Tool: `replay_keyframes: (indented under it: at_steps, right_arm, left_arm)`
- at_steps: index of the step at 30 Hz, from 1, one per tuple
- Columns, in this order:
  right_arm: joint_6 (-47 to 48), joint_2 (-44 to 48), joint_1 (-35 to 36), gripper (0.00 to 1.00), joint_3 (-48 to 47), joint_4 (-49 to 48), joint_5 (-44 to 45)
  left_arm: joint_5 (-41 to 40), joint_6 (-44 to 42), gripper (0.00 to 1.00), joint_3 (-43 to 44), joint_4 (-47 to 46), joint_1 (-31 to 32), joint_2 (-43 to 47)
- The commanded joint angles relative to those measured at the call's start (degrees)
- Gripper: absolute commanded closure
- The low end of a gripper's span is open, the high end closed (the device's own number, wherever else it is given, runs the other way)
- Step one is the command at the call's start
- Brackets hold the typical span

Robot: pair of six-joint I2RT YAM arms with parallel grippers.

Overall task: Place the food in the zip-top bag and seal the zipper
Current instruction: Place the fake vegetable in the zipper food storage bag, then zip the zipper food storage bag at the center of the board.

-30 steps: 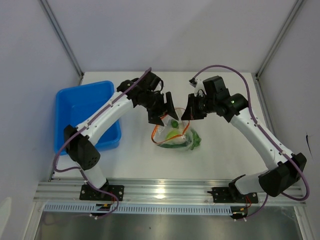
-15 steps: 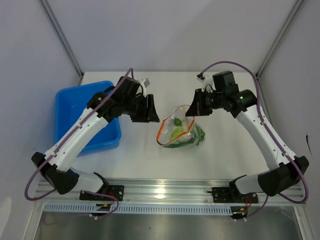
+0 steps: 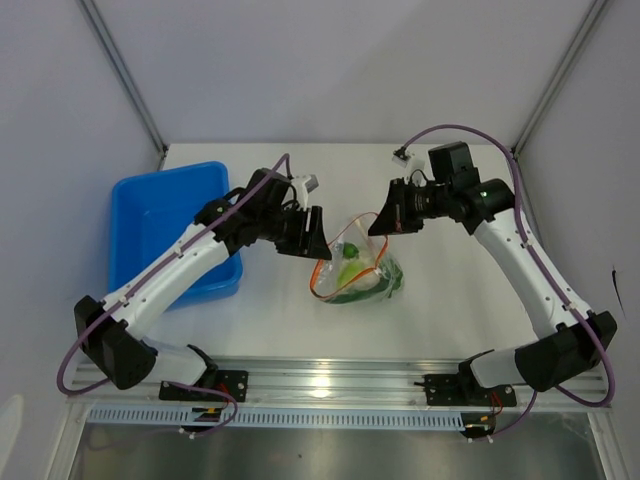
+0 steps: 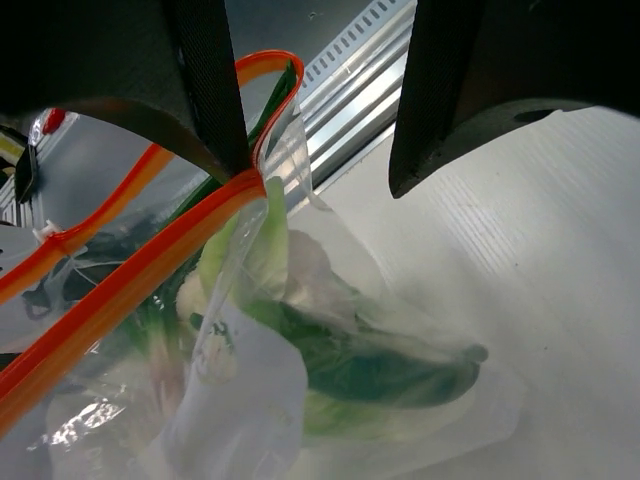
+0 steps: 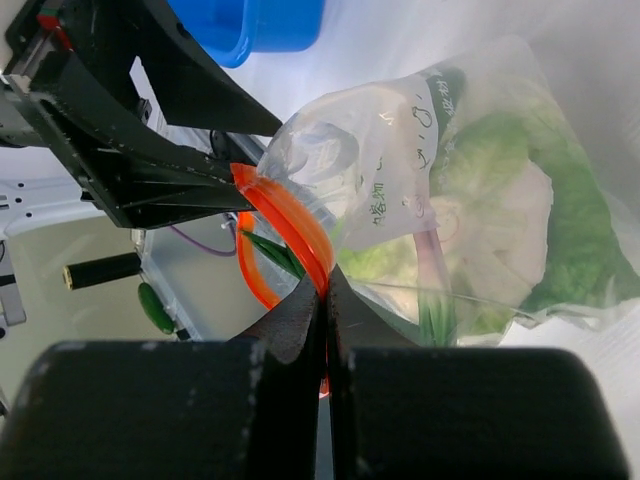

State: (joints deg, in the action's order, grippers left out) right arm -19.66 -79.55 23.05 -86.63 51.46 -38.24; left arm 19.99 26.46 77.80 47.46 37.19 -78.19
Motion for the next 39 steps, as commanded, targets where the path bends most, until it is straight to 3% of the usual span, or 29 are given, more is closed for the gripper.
replay_keyframes:
  at_steps: [1,8,13,14,22,25,26,30,33,39]
  right_arm:
    - [-1.5,0.7,-0.1,1.00,0.1,-3.0,-4.1]
    - [-3.2,1.3,0.0,1.00,1.6,-4.6,-5.3]
    - [-3.0,0.8,-0.1,1.00,1.7,-4.2,-4.7]
    - [-2.8,0.2,-0.1,1.00,1.3,-3.7,-4.7]
    - [-1.3,0.5,-0.2,0.99,3.1,0.3,-1.9]
    - [-1.2,1.5,-0.5,0.85,6.5,0.7,-0.4]
    - [-1.1,2.0,-0.5,0.69,7.3,0.9,0.6]
    - [-0.2,7.2,-0.6,0.36,11.5,-0.4,8.9]
    - [0.2,14.1,-0.5,0.30,17.5,-2.9,12.1]
    - [-2.0,27.9,3.0,0.31,30.3,-9.4,8.6]
  left_arm:
    - [3.1,-1.3,0.39,-0.9,-5.9,1.0,3.3]
    - [4.6,1.0,0.45,-6.6,-8.9,2.5,4.9]
    - [6.5,4.6,0.98,-6.8,-8.7,3.0,5.2]
    - [7.2,5.0,0.99,-6.7,-9.0,3.1,5.8]
    - [11.4,15.3,0.99,-6.9,-12.8,3.0,12.1]
    - [10.2,25.1,0.99,-11.1,-15.0,3.0,15.6]
    - [10.1,28.7,1.00,-14.2,-16.1,2.9,16.8]
    - [8.4,40.0,0.99,-30.1,-32.7,3.0,24.1]
    - [7.7,44.2,0.99,-38.6,-36.5,2.3,26.9]
    - [6.9,47.5,1.00,-45.8,-43.6,2.3,35.3]
